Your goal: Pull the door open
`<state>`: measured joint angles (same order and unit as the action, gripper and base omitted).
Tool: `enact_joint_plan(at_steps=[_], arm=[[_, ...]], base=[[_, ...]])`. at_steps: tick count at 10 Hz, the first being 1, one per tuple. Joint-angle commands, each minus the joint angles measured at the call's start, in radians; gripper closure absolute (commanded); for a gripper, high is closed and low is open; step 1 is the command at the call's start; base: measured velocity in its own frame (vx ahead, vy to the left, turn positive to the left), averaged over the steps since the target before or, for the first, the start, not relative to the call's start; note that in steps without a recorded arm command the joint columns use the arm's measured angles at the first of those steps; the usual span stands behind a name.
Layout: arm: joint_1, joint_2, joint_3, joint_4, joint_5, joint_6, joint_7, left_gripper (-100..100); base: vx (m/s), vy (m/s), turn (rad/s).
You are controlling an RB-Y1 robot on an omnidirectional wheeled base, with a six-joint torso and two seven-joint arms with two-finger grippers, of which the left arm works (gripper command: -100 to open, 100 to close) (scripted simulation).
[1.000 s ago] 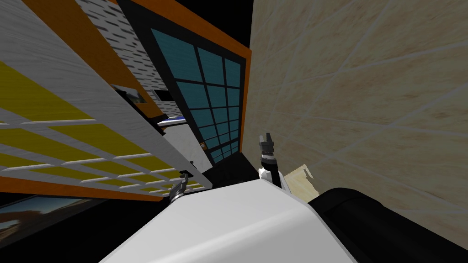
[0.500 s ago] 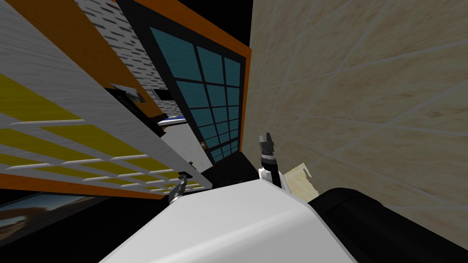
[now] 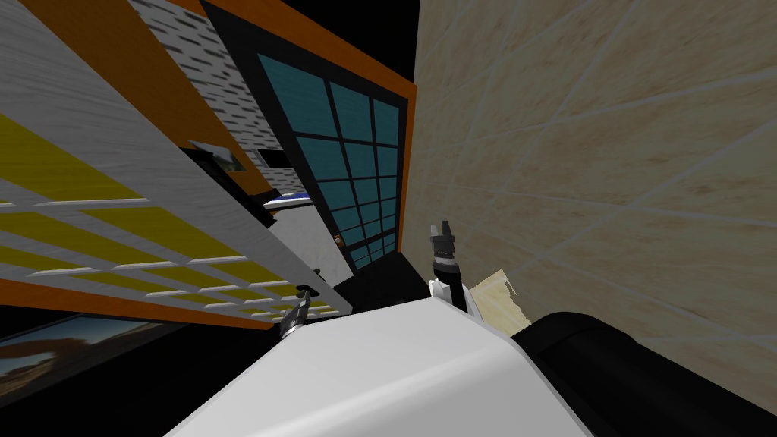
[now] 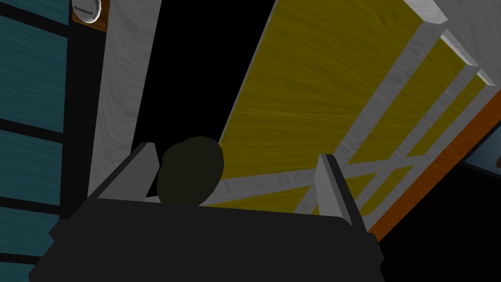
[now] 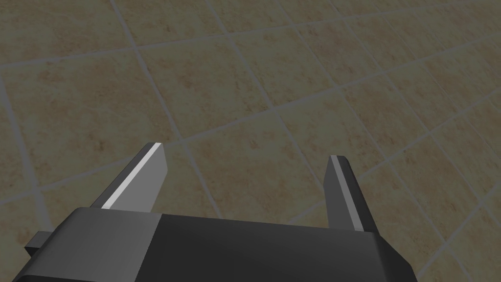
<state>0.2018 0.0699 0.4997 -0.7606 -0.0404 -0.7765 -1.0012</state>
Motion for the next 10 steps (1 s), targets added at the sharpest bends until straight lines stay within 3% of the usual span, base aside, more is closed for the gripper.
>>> enact_joint_plan(at_steps=[1,3,6,7,9,10], arm=[[0.006,0.027,0.024,0.028,0.018,0.001,0.018,100],[0.009,0.032,0.017,0.033,0.030,0.000,0.057,100],[0.009,0.032,0.017,0.033,0.030,0.000,0.057,100],[0.010,0.037,0.008,0.037,0.043,-0.001,0.101,100],[0.010,0.037,0.008,0.037,0.043,-0.001,0.101,100],[0.011,0.042,-0.002,0.042,0.055,-0.002,0.145,100]], base=[[0.000,0.000,0.000],[-0.045,-0.003,-0.004],[-0.021,0.000,0.014],[-0.028,0.008,0.001],[-0.029,-0.003,-0.004],[-0.017,0.000,-0.009]])
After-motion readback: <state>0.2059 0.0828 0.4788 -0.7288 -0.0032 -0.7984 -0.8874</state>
